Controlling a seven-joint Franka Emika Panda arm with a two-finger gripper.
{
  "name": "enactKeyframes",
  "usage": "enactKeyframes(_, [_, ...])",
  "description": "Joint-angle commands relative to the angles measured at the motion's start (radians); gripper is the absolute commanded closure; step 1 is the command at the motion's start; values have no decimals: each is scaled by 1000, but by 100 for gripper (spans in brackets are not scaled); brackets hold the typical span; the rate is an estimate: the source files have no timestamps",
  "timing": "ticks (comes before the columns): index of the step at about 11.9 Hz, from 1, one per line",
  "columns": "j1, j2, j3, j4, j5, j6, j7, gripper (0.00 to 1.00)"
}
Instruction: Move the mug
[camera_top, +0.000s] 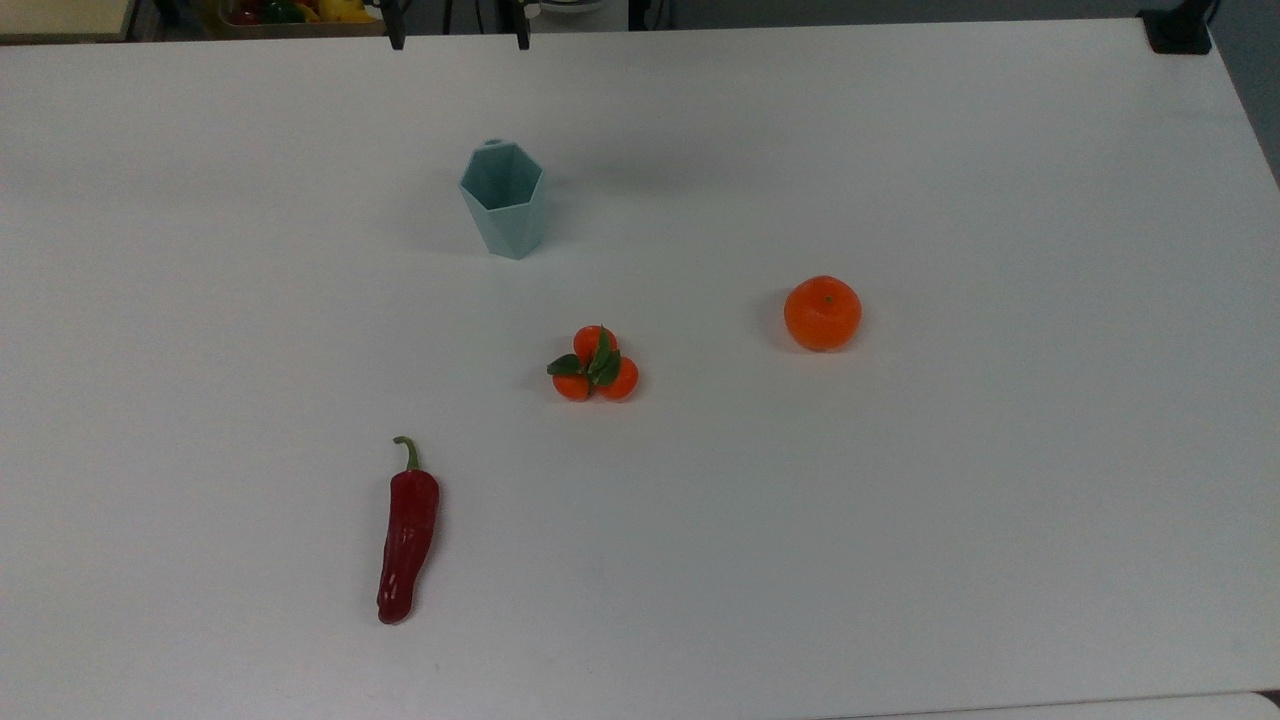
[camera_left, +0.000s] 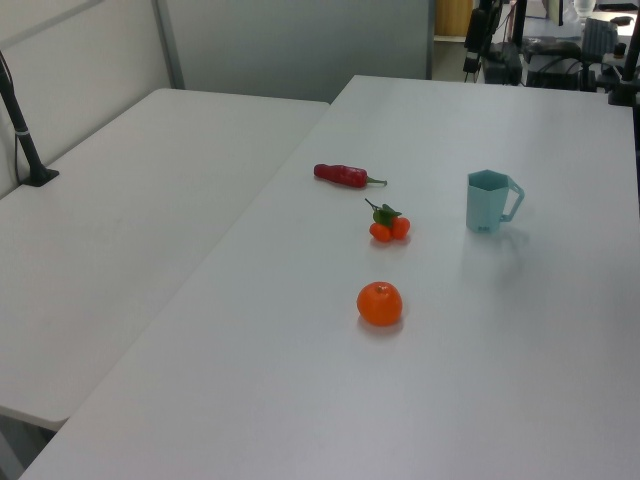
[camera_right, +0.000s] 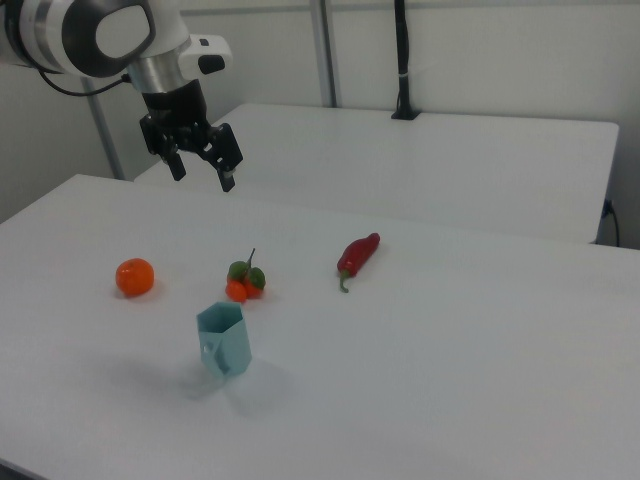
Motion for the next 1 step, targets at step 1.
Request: enactKeyframes(1, [18,6,-19,14,23,-9,-15,0])
